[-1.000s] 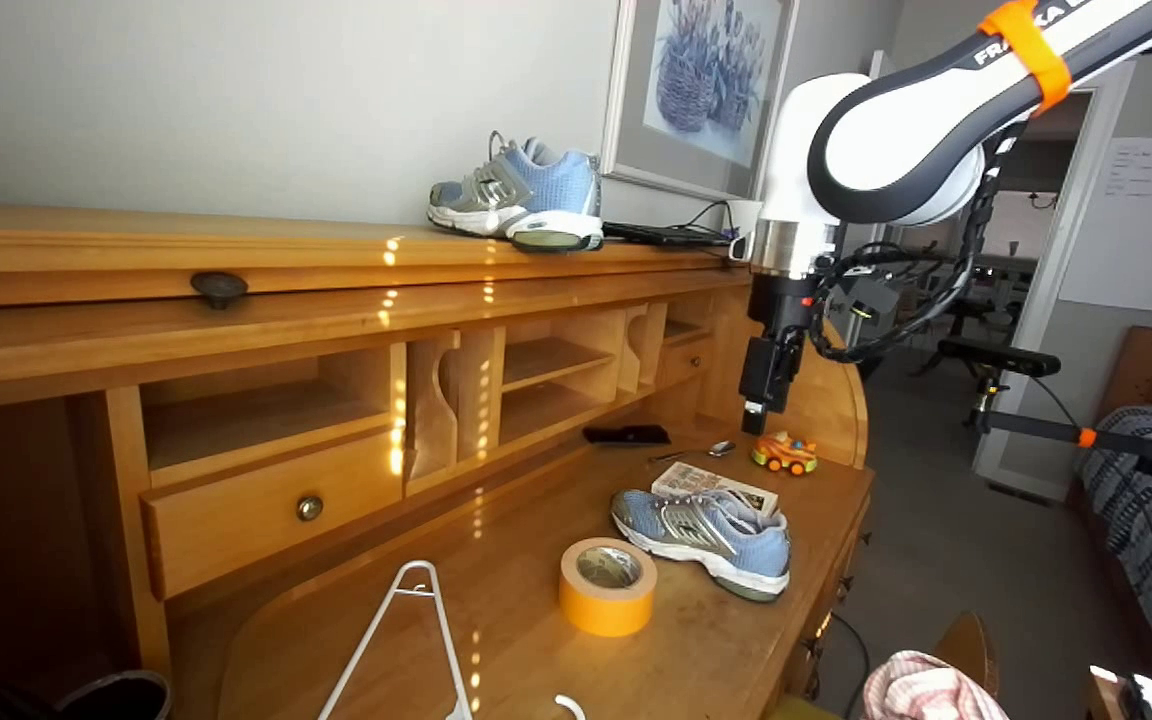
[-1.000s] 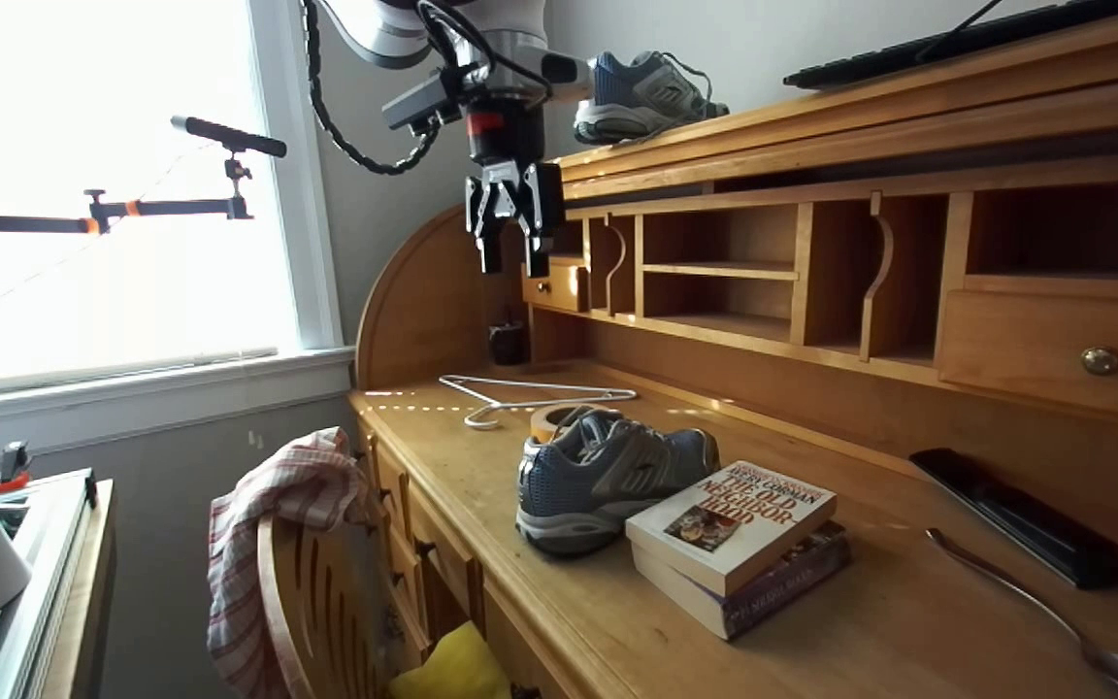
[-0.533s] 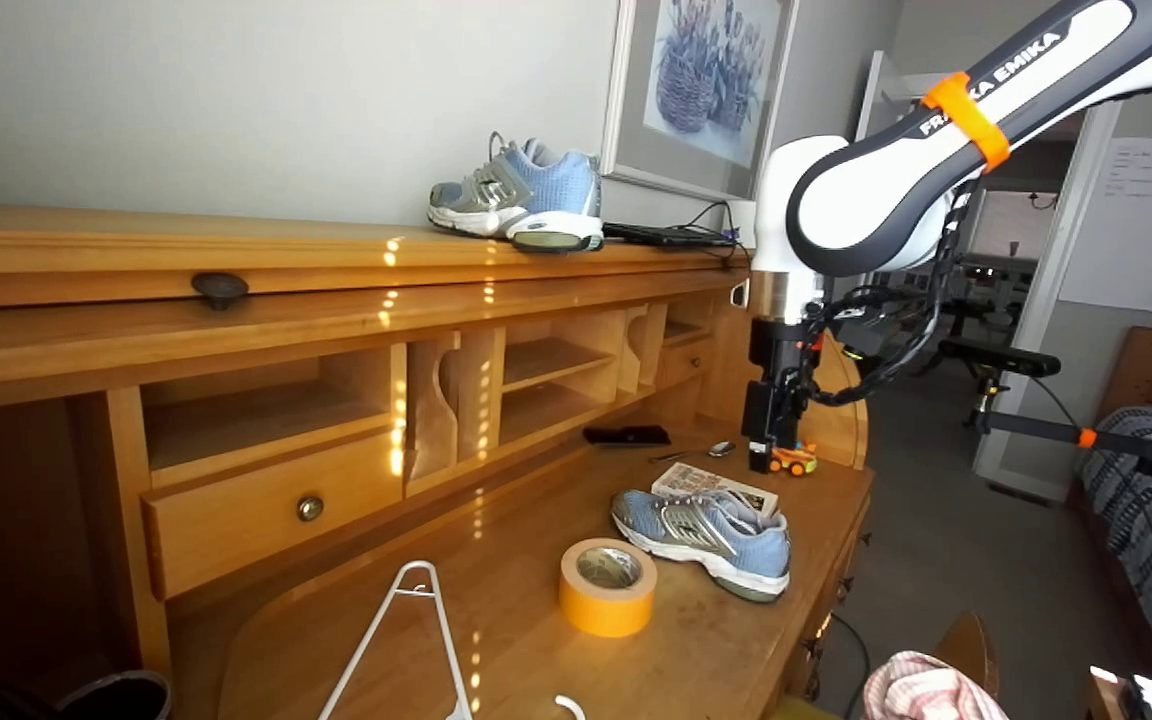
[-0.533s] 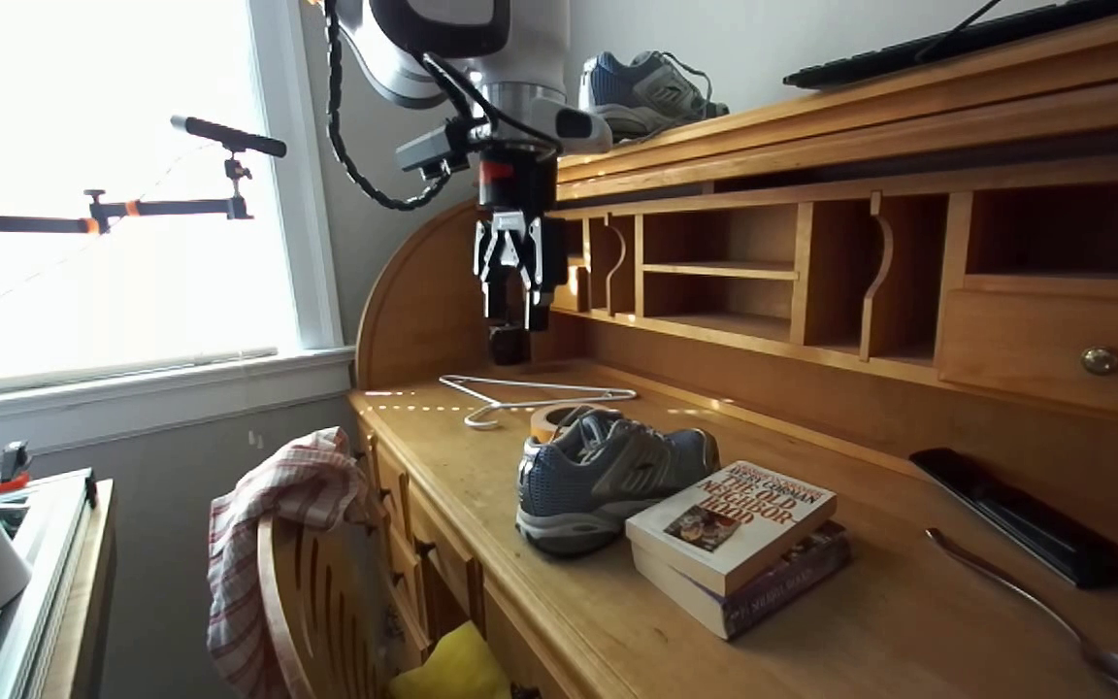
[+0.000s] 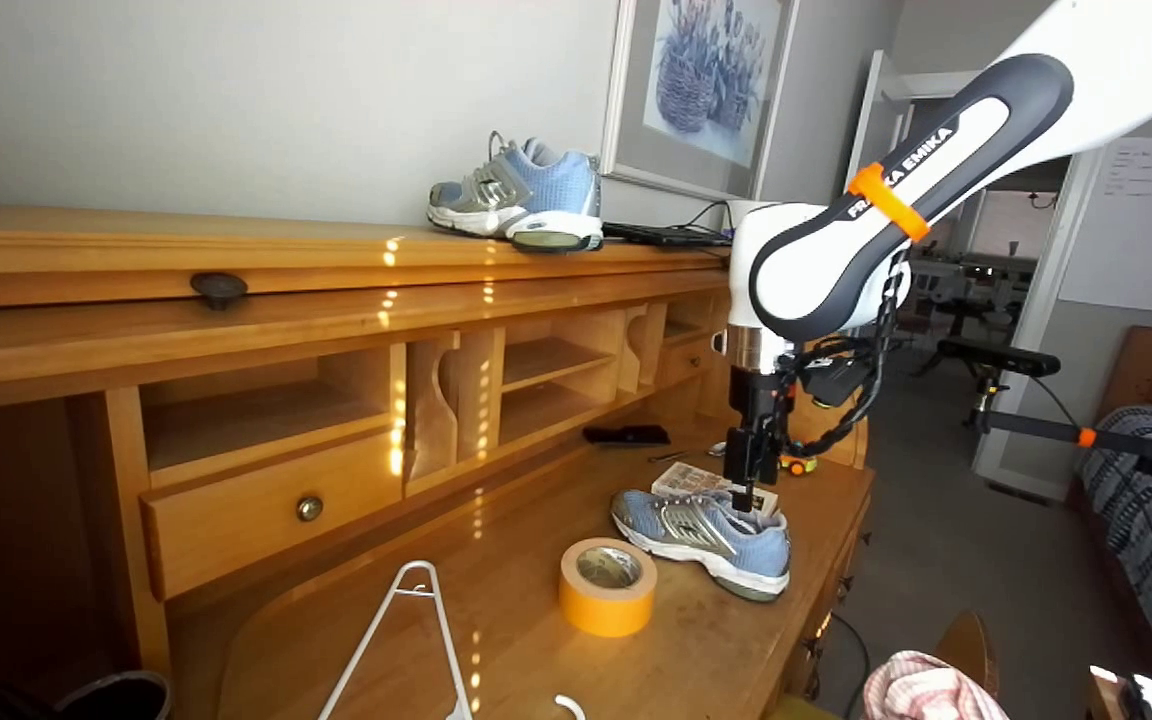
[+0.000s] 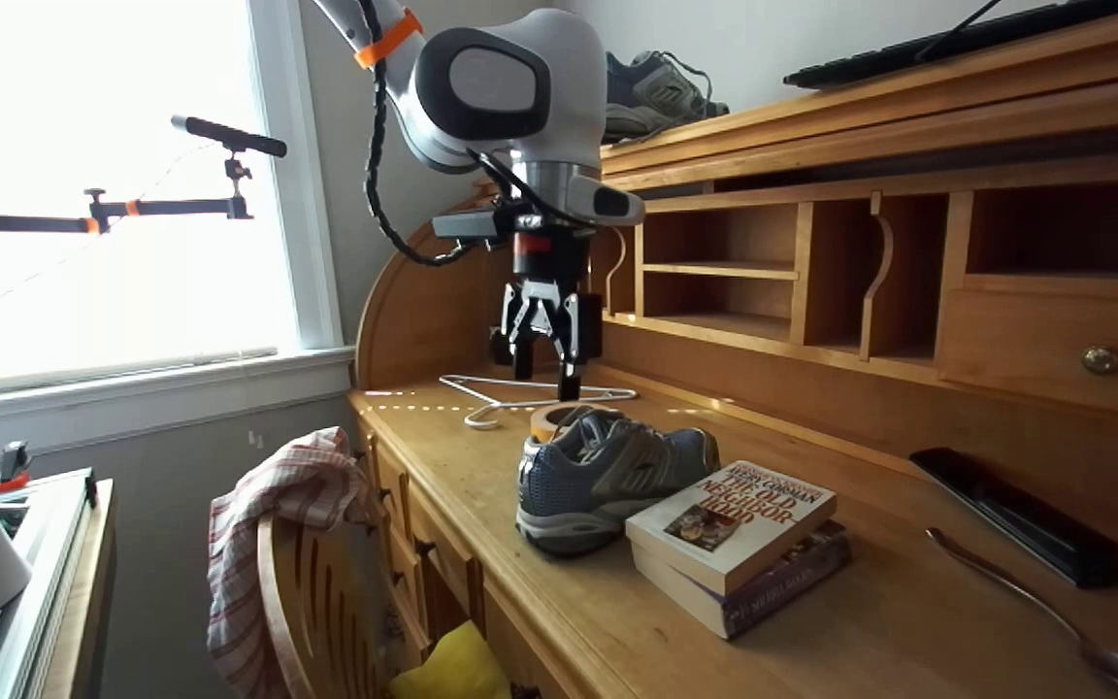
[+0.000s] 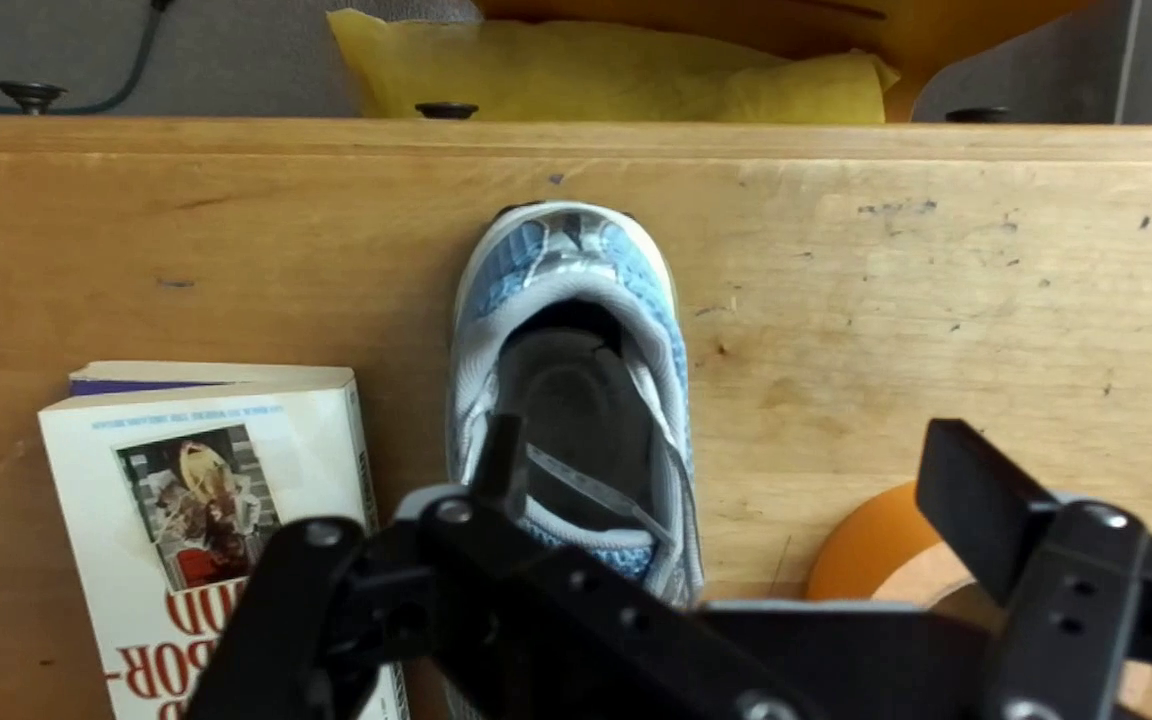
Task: Move the right sneaker closer to the left one
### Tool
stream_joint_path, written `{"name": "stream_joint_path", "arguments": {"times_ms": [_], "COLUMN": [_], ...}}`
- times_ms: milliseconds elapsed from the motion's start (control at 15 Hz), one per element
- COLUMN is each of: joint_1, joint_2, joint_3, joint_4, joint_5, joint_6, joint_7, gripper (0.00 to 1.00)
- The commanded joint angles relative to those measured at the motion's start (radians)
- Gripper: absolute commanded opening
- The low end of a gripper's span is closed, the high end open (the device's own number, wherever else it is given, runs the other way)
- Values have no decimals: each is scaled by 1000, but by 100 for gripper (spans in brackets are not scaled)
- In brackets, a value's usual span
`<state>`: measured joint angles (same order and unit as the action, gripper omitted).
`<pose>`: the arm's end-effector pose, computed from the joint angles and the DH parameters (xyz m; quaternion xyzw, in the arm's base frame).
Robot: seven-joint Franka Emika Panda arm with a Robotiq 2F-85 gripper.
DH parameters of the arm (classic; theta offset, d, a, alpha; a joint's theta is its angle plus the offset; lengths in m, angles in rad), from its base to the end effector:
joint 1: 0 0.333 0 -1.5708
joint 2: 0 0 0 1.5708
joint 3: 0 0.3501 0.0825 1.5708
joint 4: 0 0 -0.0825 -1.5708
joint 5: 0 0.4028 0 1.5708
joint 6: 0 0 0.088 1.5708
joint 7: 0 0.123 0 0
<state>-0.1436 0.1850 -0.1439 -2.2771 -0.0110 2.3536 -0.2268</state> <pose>0.5148 -0.1529 0.2697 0.9981 -0.0257 -0.0559 0.0028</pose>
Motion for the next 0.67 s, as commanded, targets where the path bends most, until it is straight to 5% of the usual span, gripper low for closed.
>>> {"name": "stream_joint_path", "arguments": {"times_ms": [0, 600], "joint_1": [-28, -34], "joint_2": [81, 155], "joint_3": [14, 39], "joint_4": [60, 81], "joint_5": [36, 7], "joint_6": [-7, 57], "joint_7": [-50, -91], "gripper": [100, 100]}}
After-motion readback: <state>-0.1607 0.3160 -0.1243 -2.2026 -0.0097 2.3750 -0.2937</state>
